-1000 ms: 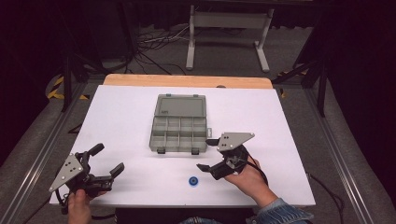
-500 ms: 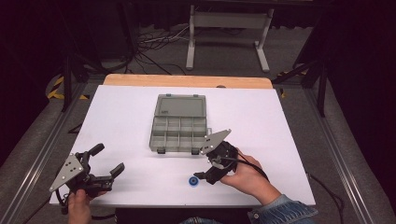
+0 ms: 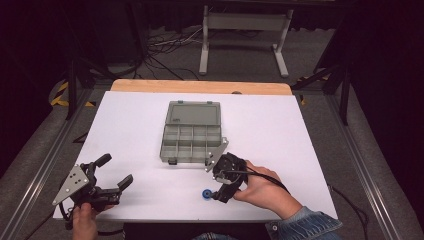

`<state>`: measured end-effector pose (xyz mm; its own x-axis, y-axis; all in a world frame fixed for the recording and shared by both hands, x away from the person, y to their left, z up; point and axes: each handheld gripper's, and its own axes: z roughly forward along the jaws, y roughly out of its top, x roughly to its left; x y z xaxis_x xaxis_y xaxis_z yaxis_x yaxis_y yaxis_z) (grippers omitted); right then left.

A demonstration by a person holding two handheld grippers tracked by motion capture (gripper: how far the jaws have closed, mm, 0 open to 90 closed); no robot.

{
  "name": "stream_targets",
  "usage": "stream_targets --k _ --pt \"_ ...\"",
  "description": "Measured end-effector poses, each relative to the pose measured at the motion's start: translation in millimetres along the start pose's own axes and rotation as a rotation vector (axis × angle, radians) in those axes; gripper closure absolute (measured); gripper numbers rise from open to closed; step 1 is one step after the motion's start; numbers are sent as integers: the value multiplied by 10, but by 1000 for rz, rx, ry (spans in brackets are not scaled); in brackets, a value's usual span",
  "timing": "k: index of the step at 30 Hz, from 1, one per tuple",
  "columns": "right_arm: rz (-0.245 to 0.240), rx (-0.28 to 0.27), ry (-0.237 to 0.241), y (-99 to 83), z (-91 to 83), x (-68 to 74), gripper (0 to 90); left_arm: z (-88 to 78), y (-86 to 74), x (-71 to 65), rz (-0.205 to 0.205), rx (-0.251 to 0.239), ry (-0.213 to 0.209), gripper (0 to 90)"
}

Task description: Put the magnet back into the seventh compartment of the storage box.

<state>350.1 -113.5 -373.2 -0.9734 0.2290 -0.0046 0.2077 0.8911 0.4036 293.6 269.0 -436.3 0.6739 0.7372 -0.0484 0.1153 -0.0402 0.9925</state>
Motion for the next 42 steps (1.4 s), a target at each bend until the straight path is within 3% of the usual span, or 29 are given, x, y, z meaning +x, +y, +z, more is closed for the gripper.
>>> stream_targets --k 9,25,31,42 --pt "-11 15 4 15 67 24 140 4 -4 1 -1 2 1 8" --pt "-16 54 46 15 419 48 218 2 -2 0 3 5 -3 8" --pt "-34 84 40 23 496 69 251 4 -4 0 1 4 -2 8" --pt "-53 101 32 50 596 93 432 12 -10 -3 -5 -4 0 8"
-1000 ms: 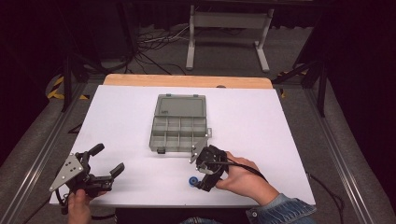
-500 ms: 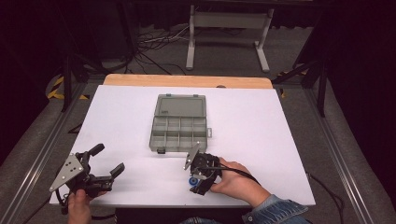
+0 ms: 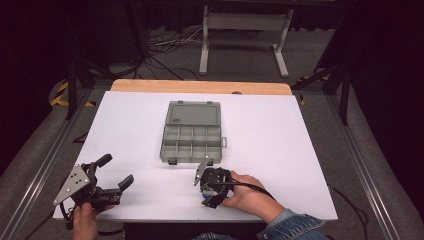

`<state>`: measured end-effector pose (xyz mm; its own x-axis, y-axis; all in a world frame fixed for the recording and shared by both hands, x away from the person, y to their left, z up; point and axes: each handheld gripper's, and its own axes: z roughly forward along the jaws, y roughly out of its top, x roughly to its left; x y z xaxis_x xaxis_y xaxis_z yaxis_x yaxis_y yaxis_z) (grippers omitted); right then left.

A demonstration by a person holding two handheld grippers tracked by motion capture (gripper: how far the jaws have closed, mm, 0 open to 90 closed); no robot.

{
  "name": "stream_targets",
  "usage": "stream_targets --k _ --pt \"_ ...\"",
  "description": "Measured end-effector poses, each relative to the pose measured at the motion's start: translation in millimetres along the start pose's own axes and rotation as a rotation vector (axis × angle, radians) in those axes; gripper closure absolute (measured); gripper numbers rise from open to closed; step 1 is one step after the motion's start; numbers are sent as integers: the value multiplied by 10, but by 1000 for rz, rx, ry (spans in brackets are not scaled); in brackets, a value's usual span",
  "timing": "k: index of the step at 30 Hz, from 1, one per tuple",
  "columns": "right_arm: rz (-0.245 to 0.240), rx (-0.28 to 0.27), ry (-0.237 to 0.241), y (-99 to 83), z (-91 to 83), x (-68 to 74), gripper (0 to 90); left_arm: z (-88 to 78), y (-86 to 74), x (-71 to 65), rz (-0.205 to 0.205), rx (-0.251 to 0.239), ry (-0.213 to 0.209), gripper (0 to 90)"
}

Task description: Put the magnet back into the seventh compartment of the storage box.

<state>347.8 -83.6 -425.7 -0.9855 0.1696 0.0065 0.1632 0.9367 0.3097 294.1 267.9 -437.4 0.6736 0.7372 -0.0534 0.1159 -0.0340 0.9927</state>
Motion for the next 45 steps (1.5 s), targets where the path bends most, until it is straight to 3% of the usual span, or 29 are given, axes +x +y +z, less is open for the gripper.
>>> stream_targets --k 9,21,45 --pt "-22 12 -20 17 18 17 616 -2 2 1 1 2 -1 8" --pt "-21 4 -5 17 -9 18 624 -6 4 3 2 5 -2 8" --pt "4 -116 -25 28 -441 -122 623 -16 6 3 5 7 0 8"
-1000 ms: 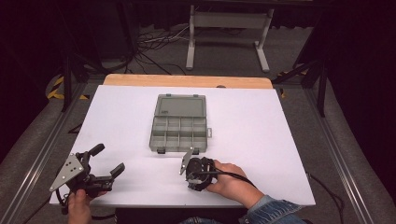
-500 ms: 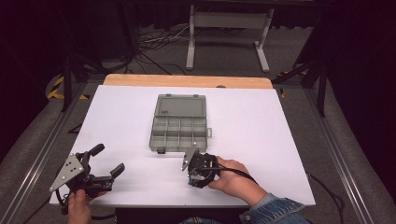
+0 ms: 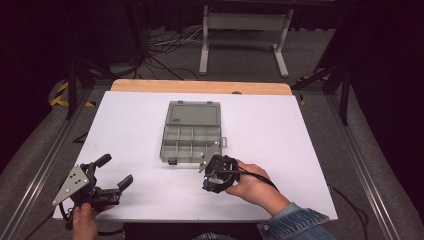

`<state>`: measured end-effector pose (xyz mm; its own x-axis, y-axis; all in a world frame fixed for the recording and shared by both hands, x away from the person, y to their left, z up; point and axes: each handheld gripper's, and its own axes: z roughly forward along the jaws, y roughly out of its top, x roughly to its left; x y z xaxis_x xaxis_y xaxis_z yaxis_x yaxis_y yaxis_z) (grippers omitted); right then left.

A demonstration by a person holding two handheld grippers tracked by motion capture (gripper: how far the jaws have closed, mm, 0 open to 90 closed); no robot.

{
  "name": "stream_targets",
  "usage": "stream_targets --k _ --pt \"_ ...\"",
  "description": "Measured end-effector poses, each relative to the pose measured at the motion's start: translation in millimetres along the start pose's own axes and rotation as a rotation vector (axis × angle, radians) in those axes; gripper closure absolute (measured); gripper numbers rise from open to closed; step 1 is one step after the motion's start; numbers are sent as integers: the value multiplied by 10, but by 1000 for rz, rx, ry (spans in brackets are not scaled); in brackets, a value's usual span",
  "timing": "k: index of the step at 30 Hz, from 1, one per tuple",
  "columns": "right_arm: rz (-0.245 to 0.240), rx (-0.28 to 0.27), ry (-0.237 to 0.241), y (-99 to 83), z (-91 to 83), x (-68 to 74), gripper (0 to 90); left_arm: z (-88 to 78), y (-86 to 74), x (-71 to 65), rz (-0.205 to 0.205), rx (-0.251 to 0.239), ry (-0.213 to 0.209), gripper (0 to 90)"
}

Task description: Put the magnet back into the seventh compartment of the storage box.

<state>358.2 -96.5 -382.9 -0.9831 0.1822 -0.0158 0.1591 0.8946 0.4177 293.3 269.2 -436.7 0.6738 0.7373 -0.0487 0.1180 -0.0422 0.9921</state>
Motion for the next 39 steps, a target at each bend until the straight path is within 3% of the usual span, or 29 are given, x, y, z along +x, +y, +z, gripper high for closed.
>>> stream_targets --k 17,39 --pt "6 -57 -30 64 -199 -121 623 4 -1 1 -1 -2 -1 8" --pt "90 -113 -117 198 -329 -478 624 3 0 1 -4 -6 2 8"
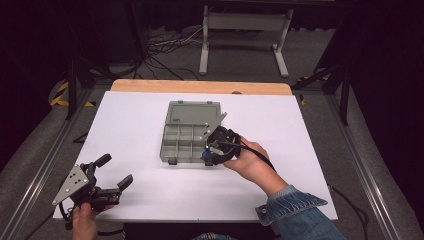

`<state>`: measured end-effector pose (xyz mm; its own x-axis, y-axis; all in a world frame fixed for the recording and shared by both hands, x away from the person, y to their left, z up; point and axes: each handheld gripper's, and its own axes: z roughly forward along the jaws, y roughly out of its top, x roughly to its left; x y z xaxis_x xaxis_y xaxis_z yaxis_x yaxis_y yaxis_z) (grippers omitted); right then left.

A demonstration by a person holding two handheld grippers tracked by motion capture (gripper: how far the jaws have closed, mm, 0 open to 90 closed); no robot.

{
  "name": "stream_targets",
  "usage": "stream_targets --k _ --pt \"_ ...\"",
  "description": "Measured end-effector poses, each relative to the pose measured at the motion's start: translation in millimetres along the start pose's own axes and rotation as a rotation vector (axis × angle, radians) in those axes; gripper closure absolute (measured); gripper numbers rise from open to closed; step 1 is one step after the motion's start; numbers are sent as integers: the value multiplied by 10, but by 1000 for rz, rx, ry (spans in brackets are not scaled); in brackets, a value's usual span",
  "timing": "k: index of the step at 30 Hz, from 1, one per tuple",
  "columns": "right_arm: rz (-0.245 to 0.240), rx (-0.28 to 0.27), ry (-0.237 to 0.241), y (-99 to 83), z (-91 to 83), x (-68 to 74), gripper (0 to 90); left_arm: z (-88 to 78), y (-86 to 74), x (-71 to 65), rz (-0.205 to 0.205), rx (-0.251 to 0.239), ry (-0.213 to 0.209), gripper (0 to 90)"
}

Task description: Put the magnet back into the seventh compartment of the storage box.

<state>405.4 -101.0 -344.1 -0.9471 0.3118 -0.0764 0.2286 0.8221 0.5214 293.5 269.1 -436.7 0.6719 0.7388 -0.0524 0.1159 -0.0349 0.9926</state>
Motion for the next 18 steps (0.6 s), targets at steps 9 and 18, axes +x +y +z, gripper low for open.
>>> stream_targets --k 9,18 --pt "45 -1 -27 42 43 -165 624 2 -2 4 -1 1 -1 8" --pt "91 -9 -50 72 142 -324 623 10 -4 9 -2 2 1 8"
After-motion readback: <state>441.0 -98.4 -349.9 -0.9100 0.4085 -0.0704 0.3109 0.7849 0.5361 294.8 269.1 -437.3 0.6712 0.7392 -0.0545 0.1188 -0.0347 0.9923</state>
